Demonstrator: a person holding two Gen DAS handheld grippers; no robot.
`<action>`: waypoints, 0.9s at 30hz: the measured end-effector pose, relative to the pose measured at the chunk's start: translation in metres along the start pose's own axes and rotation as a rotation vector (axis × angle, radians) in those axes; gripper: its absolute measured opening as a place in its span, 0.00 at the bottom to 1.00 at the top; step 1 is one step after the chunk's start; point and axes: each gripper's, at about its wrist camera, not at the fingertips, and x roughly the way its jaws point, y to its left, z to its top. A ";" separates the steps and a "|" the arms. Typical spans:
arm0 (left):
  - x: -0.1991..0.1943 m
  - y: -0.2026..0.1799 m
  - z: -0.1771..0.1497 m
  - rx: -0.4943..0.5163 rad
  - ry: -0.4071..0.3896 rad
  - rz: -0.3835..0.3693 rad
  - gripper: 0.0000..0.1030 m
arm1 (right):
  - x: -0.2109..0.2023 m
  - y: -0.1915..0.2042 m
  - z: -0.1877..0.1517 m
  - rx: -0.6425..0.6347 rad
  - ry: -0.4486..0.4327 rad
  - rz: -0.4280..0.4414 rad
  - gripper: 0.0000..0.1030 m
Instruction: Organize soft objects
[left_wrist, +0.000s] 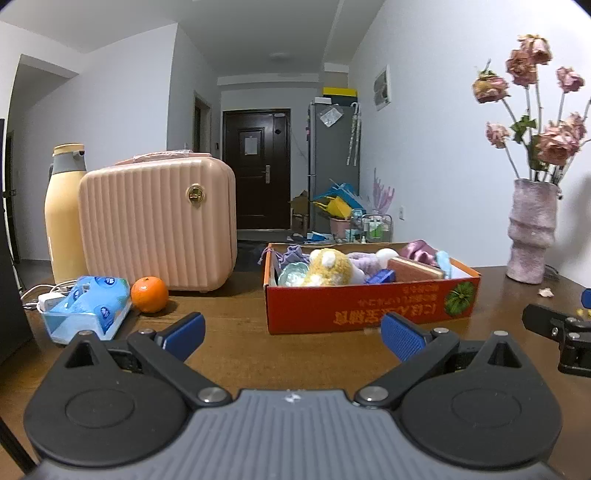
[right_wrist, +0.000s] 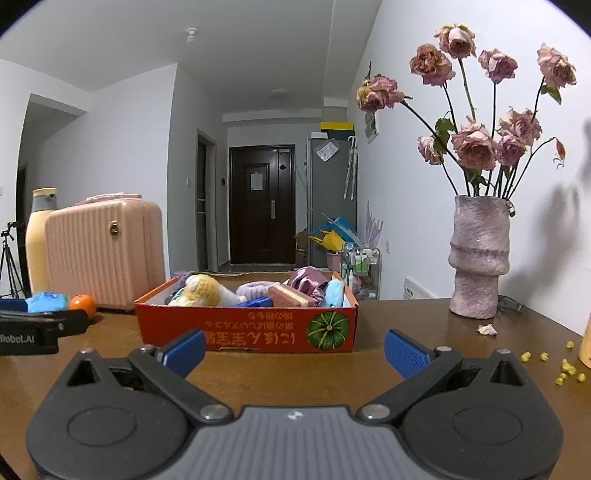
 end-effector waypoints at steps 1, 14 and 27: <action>-0.006 0.000 -0.001 0.004 0.000 -0.006 1.00 | -0.007 0.002 0.000 -0.001 -0.001 0.002 1.00; -0.090 -0.002 -0.012 0.046 -0.027 -0.035 1.00 | -0.100 0.015 0.003 0.013 -0.055 0.042 1.00; -0.136 -0.002 -0.016 0.054 -0.115 -0.031 1.00 | -0.124 0.016 -0.001 -0.002 -0.084 0.040 1.00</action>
